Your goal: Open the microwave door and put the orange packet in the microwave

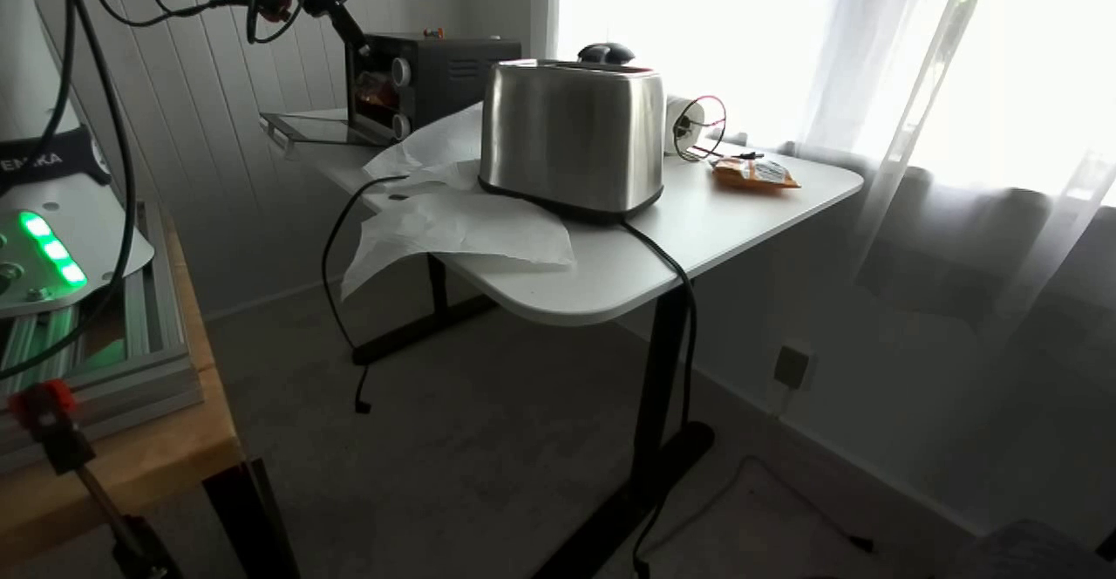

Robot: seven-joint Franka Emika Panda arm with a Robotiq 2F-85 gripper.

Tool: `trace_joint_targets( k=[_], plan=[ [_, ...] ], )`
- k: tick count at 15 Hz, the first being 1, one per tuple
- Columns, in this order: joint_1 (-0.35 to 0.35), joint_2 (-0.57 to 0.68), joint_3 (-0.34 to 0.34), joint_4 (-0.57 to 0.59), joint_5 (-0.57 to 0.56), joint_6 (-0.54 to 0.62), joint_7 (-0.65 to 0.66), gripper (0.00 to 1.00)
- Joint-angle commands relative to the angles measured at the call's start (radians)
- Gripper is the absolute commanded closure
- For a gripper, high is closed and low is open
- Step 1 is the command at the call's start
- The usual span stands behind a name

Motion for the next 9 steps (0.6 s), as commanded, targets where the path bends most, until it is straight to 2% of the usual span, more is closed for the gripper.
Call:
trace_joint_targets(
  k=[1, 9],
  plan=[
    [-0.016, -0.060, 0.018, -0.057, 0.091, 0.015, -0.068, 0.35],
    [-0.018, -0.050, 0.021, -0.078, 0.190, 0.063, -0.194, 0.91]
  ],
)
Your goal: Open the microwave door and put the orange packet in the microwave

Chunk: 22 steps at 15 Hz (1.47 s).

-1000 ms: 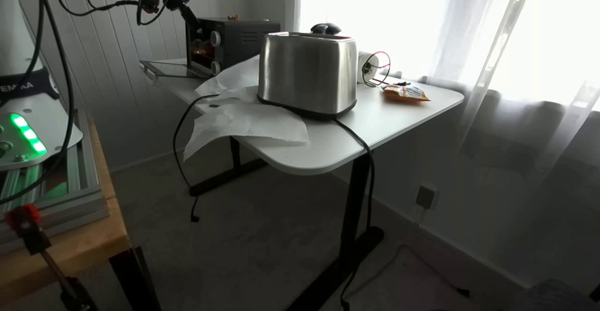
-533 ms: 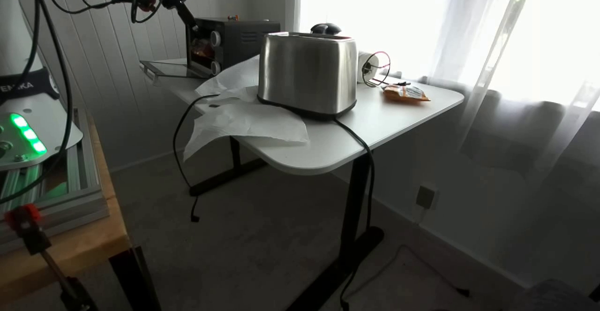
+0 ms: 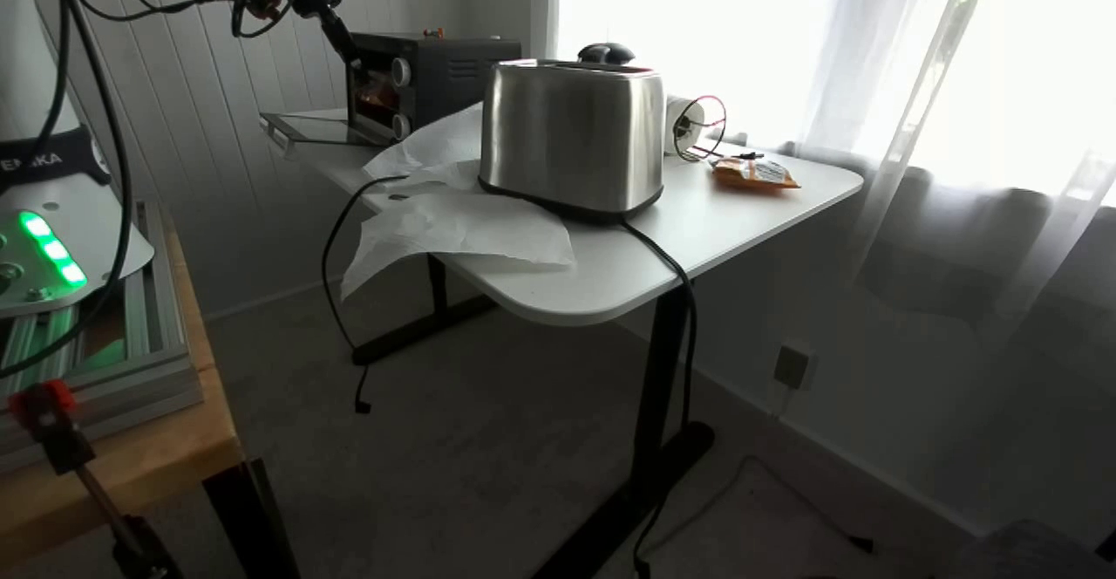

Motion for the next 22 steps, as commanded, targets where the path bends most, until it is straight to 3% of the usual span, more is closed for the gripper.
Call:
trace_joint_targets(
  k=[1, 12, 19, 22],
  plan=[
    [-0.019, -0.012, 0.012, -0.036, 0.033, 0.070, -0.045, 0.98],
    [-0.029, 0.040, -0.001, -0.034, -0.157, 0.115, 0.083, 1.00],
    [-0.037, 0.112, -0.043, 0.004, -0.326, 0.233, 0.228, 1.00],
    [-0.030, 0.126, -0.059, 0.027, -0.411, 0.215, 0.289, 1.00]
  ],
)
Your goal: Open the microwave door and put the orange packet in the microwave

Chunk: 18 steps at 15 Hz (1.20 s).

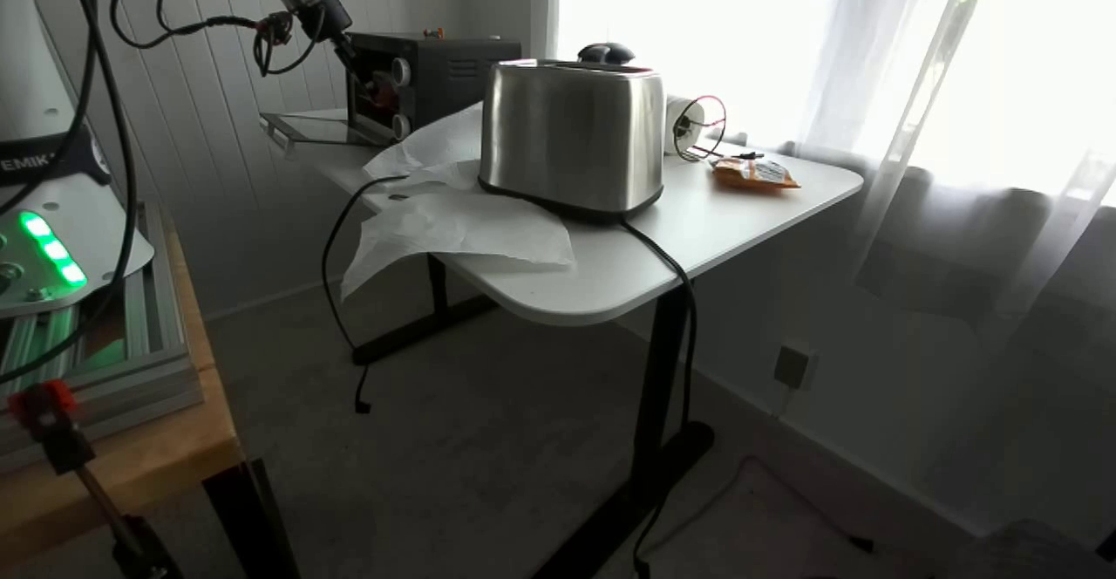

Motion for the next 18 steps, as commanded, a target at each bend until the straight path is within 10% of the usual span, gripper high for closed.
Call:
trace_joint_targets(
  k=[1, 12, 13, 18],
  plan=[
    [0.005, 0.029, -0.021, 0.036, -0.127, 0.001, 0.105, 1.00],
    [-0.010, -0.012, -0.004, -0.021, -0.078, 0.071, -0.001, 1.00],
    [-0.021, -0.020, 0.014, -0.033, -0.030, 0.062, -0.043, 0.74],
    [-0.018, -0.082, 0.024, -0.098, 0.130, 0.039, -0.212, 0.47]
  ],
)
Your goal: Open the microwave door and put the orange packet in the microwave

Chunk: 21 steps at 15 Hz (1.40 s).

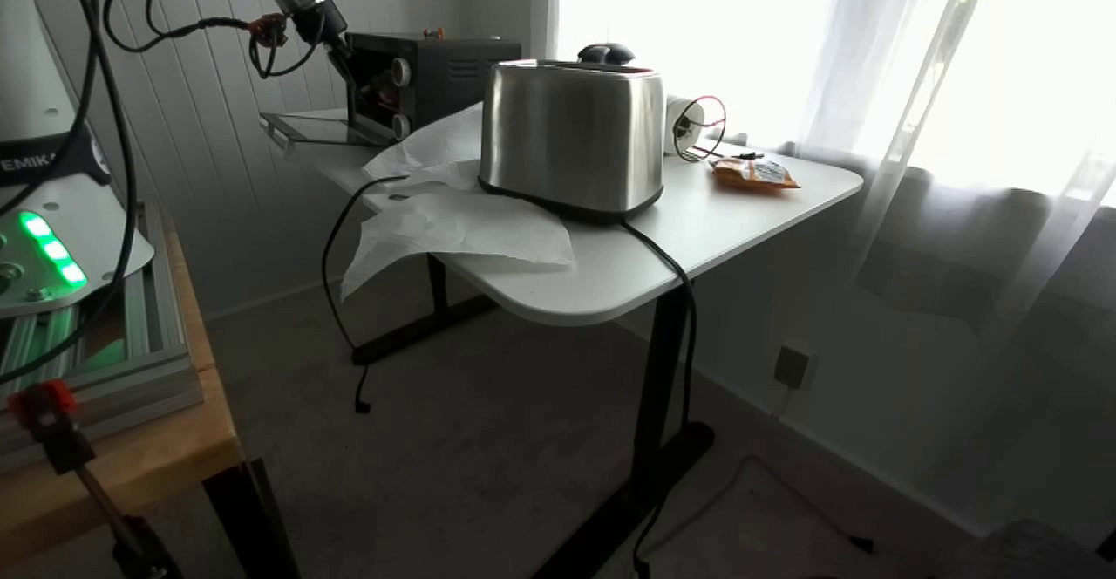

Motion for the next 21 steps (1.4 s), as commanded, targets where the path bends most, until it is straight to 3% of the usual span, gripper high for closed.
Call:
trace_joint_targets(
  k=[1, 6, 7, 14, 21],
  plan=[
    [-0.018, -0.092, 0.021, -0.082, 0.141, -0.008, -0.158, 0.41],
    [-0.024, -0.164, 0.021, -0.136, 0.348, 0.007, -0.453, 0.04],
    [-0.023, -0.183, 0.020, -0.145, 0.405, 0.005, -0.513, 0.01],
    [-0.011, -0.318, 0.020, -0.156, 0.845, -0.097, -0.893, 0.00],
    [-0.011, -0.491, 0.014, -0.143, 1.072, -0.273, -1.050, 0.00]
  ],
)
